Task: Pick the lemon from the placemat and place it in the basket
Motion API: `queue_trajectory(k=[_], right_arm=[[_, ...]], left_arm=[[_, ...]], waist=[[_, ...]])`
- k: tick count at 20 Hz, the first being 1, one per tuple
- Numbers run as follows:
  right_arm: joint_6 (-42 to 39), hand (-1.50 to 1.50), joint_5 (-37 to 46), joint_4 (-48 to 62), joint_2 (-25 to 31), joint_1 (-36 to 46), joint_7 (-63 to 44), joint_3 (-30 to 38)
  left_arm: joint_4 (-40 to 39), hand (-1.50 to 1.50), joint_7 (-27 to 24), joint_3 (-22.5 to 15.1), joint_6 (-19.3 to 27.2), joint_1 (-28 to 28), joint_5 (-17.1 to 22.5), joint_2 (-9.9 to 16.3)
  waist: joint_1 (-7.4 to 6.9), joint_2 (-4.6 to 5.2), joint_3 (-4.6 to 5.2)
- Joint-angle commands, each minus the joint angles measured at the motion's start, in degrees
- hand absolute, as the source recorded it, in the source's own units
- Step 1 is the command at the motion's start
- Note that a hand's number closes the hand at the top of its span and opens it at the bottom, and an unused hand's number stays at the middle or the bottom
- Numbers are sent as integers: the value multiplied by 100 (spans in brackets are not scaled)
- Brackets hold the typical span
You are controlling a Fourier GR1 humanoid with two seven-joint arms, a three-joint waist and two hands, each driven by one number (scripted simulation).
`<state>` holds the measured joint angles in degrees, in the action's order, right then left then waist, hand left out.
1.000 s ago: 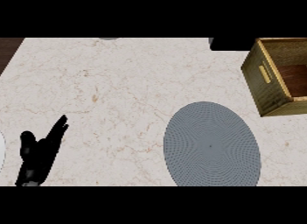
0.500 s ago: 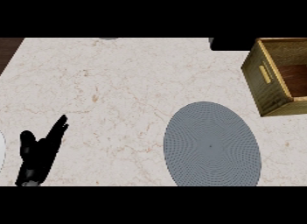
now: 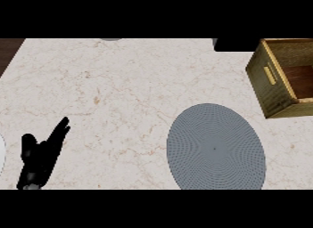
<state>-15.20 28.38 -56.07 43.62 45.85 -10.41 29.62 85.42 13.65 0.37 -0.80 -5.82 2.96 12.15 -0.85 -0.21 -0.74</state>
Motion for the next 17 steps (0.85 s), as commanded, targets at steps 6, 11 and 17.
queue_trajectory(k=[6,11,17], right_arm=[[100,-150,-383,713,513,346,394,470],[114,-150,-700,1288,892,427,260,977],[-4,-150,-729,1951,1752,254,493,1238]], left_arm=[[-174,0,226,-16,-48,-381,-11,-70],[-392,0,431,24,37,14,-52,-120],[-392,0,252,-37,-38,-173,-105,-174]], waist=[[18,28,72],[73,45,70],[41,52,69]])
